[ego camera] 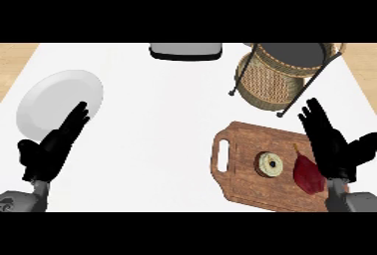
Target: Pick the cupcake from the cutting board and place it in the tiered basket
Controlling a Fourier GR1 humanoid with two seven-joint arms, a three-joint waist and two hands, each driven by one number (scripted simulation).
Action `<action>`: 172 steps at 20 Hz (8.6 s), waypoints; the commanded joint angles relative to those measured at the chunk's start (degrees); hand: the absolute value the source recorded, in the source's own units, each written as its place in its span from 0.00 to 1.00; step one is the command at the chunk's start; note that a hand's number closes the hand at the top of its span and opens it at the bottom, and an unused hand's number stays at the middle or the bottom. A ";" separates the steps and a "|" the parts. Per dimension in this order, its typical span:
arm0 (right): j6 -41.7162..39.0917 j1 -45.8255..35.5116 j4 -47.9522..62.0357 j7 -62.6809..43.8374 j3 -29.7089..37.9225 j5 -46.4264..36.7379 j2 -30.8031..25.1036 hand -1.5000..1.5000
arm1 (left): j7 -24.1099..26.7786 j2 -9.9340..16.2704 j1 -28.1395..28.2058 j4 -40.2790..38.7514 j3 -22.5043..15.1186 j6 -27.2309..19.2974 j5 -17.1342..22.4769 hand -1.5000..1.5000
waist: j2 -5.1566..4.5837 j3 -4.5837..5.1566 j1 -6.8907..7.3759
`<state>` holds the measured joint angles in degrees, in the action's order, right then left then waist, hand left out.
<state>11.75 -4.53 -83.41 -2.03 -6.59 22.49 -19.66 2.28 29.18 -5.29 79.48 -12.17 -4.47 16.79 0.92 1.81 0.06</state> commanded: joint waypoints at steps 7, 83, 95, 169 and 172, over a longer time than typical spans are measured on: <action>5.81 -2.90 0.84 4.81 9.96 -16.45 -19.05 1.00 | -0.67 -7.64 6.59 -2.81 -0.11 -10.59 -2.15 0.50 | -1.19 -1.10 -1.46; -37.04 -11.32 -11.09 -57.59 -16.50 -58.49 1.94 0.00 | -1.06 -17.31 9.06 -1.86 4.79 -8.97 -13.46 0.50 | -0.97 -1.80 0.29; -36.60 -4.82 -8.28 -51.57 -12.87 -63.13 5.22 0.00 | -5.07 -19.33 9.83 1.39 4.99 -8.94 -16.63 0.50 | -0.89 -1.81 0.05; -18.20 -47.52 21.54 -25.56 11.19 -60.71 -10.50 1.00 | -8.22 -24.13 9.88 5.35 6.55 -6.37 -20.99 0.50 | -1.14 -1.82 1.22; -14.75 -49.44 28.22 -24.19 11.71 -63.06 -9.55 1.00 | -4.86 -25.23 11.92 3.44 5.55 -8.00 -23.10 0.50 | -1.20 -1.81 1.22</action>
<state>-7.05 -52.11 -62.88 -28.16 6.00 -37.35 -31.34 -3.04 4.74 5.43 82.49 -5.80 -11.36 -5.02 -0.22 0.01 1.14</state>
